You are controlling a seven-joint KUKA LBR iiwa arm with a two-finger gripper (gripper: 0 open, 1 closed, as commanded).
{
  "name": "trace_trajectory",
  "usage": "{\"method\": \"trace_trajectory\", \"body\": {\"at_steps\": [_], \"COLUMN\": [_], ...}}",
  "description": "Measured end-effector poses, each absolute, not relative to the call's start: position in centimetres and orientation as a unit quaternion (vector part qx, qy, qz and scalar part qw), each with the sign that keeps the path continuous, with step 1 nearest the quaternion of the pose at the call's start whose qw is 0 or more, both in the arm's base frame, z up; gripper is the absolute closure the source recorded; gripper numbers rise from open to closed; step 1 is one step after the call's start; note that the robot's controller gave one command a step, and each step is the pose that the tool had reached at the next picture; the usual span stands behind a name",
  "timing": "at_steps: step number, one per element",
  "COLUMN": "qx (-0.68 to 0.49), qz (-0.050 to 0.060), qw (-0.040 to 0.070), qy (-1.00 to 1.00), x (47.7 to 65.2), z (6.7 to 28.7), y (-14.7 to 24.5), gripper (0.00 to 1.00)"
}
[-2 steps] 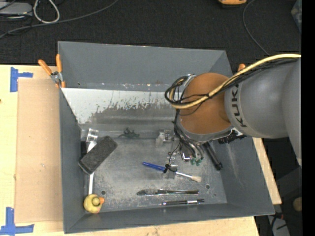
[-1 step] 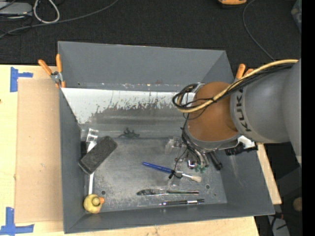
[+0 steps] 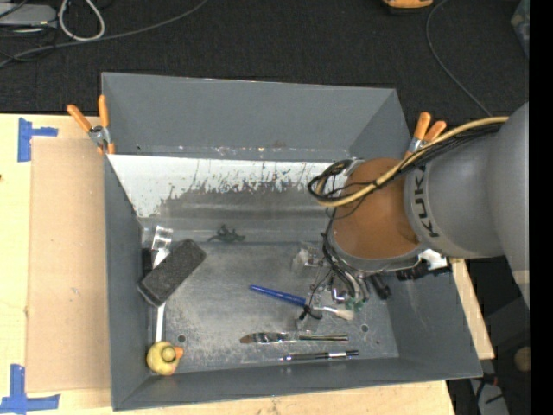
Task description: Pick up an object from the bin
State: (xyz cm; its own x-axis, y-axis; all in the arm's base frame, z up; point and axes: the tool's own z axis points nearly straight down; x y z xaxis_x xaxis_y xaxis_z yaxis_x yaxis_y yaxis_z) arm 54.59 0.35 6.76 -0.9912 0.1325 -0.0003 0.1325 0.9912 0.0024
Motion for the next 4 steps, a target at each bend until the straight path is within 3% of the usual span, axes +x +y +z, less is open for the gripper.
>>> {"method": "trace_trajectory", "body": {"at_steps": [1,2,3,4], "qx": [0.116,0.116,0.116,0.116], "qz": [0.001,0.001,0.0,0.001], "qw": [-0.002,-0.002,-0.008,-0.005], "qy": [0.993,0.993,0.993,0.993], "x": [53.5,53.5,53.2,53.4], "z": [7.0,7.0,8.4,12.3], "y": [0.3,0.3,0.3,0.3], "gripper": [1.0,1.0,1.0,1.0]}}
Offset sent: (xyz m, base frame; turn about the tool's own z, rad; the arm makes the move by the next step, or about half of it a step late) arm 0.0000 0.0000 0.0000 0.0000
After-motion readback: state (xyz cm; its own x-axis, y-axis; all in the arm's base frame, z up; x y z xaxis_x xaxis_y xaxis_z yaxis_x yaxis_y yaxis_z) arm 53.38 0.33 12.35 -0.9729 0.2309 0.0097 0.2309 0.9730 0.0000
